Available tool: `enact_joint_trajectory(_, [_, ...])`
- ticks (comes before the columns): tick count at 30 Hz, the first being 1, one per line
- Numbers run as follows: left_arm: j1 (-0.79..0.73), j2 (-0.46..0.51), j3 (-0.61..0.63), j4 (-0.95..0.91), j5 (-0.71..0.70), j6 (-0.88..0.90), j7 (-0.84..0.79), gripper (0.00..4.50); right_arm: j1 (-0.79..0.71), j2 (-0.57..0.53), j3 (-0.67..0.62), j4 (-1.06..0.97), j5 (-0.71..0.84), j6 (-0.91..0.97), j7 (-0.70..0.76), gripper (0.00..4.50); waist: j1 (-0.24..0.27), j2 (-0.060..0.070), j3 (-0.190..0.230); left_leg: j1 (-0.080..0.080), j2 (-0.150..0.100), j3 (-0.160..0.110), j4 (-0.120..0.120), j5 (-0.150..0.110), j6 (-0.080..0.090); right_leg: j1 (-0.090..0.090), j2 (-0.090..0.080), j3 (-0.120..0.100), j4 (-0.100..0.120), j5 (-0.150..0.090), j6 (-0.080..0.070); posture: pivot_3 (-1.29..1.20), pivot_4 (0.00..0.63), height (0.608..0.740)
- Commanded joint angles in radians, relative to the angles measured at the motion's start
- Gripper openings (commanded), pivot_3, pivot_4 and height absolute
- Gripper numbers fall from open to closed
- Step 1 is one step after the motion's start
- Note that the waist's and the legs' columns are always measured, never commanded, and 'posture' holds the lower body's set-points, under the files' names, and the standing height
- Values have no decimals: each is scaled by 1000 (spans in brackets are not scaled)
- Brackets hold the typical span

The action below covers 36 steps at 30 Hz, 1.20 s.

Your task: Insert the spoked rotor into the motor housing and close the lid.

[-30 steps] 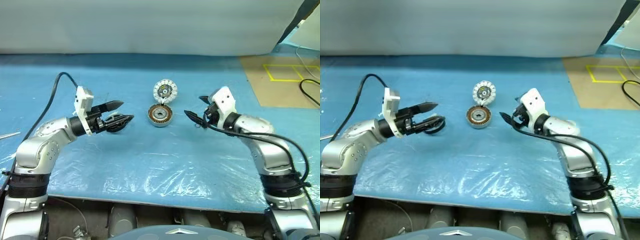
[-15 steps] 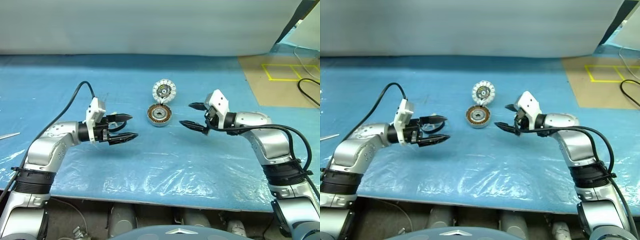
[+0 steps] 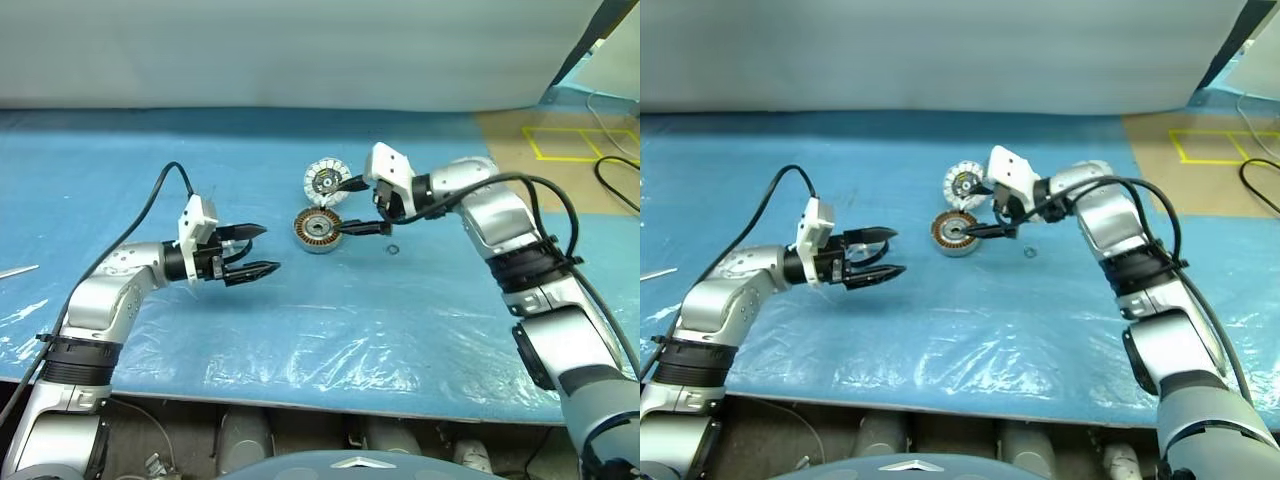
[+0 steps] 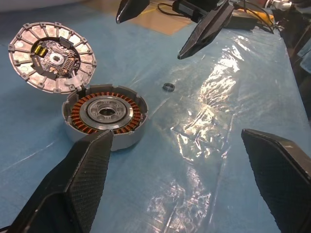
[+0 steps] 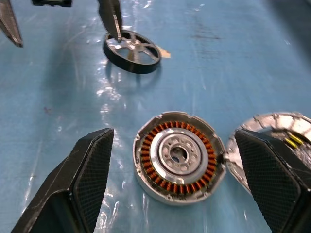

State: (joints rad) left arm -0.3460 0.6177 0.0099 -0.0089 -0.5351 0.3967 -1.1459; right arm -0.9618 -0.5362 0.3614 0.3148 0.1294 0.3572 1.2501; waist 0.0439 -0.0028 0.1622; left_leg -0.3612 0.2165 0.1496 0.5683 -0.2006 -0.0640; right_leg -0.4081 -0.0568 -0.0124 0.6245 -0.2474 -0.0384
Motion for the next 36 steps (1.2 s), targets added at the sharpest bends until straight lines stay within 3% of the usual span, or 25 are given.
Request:
enact_joint_trajectory(1, [13,-8,17,-20,6,-25,12,4470,-125,50,52,147,-46,-67,106,4173,0,0,0,-2,1,0,1,0,0,-1,0,-1,0,0,-1,0,150,740])
enact_joint_trajectory(10, [81,-23,29,-80,5,-28,56,4470,-297,182,157,569,-223,-298,212,4173,5,0,0,-15,7,-2,8,0,1,-10,0,-11,7,-1,-8,0,150,740])
enact_joint_trajectory(17, [129,-39,28,-123,5,-30,90,4470,-351,238,176,771,-344,-425,170,4173,0,0,0,-17,9,-2,13,0,1,-17,0,-11,18,-4,-12,0,150,740])
enact_joint_trajectory(32, [156,-61,12,-126,14,-51,112,4470,-330,297,205,869,-513,-597,61,4173,0,0,0,-17,9,-1,15,-1,2,-17,0,-11,19,-4,-13,0,150,740])
enact_joint_trajectory(36, [160,-71,10,-133,14,-55,125,4470,-341,307,211,902,-560,-593,-30,4173,0,0,0,-17,9,-1,16,-1,3,-17,-1,-11,19,-4,-13,0,150,740])
